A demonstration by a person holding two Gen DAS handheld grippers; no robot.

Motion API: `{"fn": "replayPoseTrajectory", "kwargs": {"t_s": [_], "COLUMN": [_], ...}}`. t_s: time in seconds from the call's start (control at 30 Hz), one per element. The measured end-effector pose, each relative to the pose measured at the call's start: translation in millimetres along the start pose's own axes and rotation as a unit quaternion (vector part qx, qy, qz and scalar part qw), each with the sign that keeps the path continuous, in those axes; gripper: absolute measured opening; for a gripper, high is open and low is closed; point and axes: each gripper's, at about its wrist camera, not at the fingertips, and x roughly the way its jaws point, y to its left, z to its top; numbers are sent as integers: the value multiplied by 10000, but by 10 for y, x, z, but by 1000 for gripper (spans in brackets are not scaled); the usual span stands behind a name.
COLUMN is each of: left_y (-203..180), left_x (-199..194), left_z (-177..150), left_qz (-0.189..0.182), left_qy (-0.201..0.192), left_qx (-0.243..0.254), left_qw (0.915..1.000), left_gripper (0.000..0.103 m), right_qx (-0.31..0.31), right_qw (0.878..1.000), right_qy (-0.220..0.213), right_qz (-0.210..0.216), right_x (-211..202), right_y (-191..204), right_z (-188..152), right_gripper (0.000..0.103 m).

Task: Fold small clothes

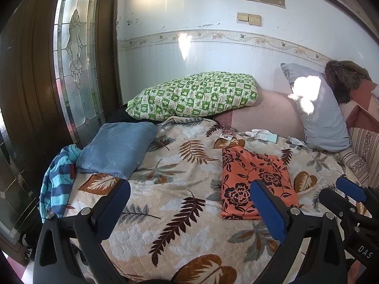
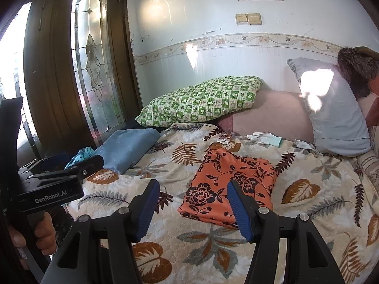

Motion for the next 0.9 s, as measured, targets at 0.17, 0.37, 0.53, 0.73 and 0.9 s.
{"fn": "replayPoseTrajectory", "kwargs": {"t_s": [0.17,0.37,0.53,0.73,0.9], "left_y": [6,2,49,92,105], "left_x": [26,27,36,47,71], "left_z": [18,19,14,14,22], "left_qz": [-43,-34,-13,-5,-24], "left_qy": [0,-2,6,5,-22], "left_qx": [53,21,-7,-43,-15], "left_qw": [10000,10000,10000,10000,10000], "left_gripper": [101,101,101,101,101], "right_qx": [-22,-25,-39,-97,-112], "right_qw": [10000,10000,10000,10000,9999], "right_qy": [1,-26,-5,-9,14], "right_qz": [-43,-43,-26,6,49], "right_x": [11,20,42,69,102], "right_y": [16,32,59,99,119], "right_z": [8,31,30,35,32], "right_gripper": [63,63,63,63,63]}}
